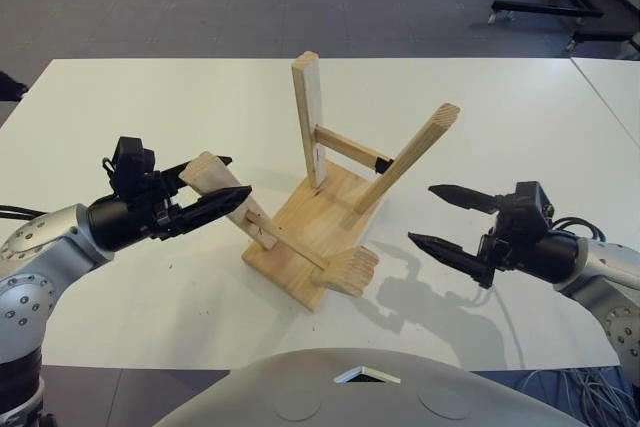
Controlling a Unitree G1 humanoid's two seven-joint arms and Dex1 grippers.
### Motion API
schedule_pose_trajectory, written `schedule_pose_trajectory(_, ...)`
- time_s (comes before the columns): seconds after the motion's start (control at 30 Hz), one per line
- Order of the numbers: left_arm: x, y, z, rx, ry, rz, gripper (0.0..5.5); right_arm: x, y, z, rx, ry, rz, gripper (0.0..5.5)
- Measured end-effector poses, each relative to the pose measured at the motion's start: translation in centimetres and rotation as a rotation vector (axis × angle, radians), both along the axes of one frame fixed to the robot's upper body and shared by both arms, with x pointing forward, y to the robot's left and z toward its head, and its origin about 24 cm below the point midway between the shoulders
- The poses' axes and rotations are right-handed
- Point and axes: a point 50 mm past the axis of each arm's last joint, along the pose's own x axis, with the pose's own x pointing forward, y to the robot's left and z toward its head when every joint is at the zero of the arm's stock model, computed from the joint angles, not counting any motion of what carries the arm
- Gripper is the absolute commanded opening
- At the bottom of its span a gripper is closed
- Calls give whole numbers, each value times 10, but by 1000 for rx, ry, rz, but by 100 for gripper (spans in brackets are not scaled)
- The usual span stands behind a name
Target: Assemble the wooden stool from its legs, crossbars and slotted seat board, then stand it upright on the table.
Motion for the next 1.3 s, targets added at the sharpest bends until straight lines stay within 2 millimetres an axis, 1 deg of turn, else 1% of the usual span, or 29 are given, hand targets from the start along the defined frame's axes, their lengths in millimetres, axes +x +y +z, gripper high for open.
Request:
schedule_pose_trajectory(0.03, 4, -1, 3, -9, -23, -1, 388, 2, -11, -1, -16, 7, -28, 492)
schedule_pose_trajectory(0.07, 9, -4, 9, -27, -60, -13, 388, 7, -27, -4, -55, 5, -81, 492)
schedule_pose_trajectory(0.13, 13, -9, 12, -38, -82, -42, 388, 22, -44, -5, -101, -45, -136, 492)
schedule_pose_trajectory(0.2, 18, -12, 13, -43, -98, -64, 388, 47, -57, -7, -165, -127, -213, 492)
schedule_pose_trajectory(0.27, 21, -14, 13, -41, -110, -81, 388, 69, -54, -8, -172, -193, -227, 492)
schedule_pose_trajectory(0.37, 26, -16, 13, -31, -130, -104, 388, 101, -31, -13, -136, -258, -180, 492)
schedule_pose_trajectory(0.43, 29, -13, 7, -11, -113, -92, 388, 113, -20, -11, -126, -290, -148, 492)
schedule_pose_trajectory(0.47, 32, -11, 2, 4, -100, -89, 388, 120, -10, -8, -104, -314, -114, 492)
schedule_pose_trajectory(0.5, 34, -10, 1, 13, -107, -84, 388, 122, -6, -7, -91, -323, -96, 492)
schedule_pose_trajectory(0.57, 41, -6, 1, 35, -134, -57, 388, 120, 3, -5, -58, -319, -39, 492)
schedule_pose_trajectory(0.63, 49, -2, 0, 57, -156, -17, 388, 112, 14, -2, -20, -300, 38, 492)
schedule_pose_trajectory(0.7, 57, 3, -1, 76, -179, 24, 388, 99, 23, -4, 0, -262, 111, 492)
schedule_pose_trajectory(0.8, 64, 3, 2, 80, -227, 63, 388, 82, 31, -7, 10, -215, 159, 492)
schedule_pose_trajectory(0.9, 73, 2, 5, 71, -276, 94, 388, 61, 44, -6, 15, -179, 220, 492)
schedule_pose_trajectory(0.97, 77, -3, 7, 34, -298, 94, 388, 51, 53, -1, 14, -177, 266, 492)
schedule_pose_trajectory(1.1, 79, -10, 3, 32, -314, 82, 388, 49, 55, 5, 7, -187, 273, 492)
schedule_pose_trajectory(1.3, 88, -13, 7, 18, -369, 104, 388, 50, 40, 9, -24, -210, 198, 492)
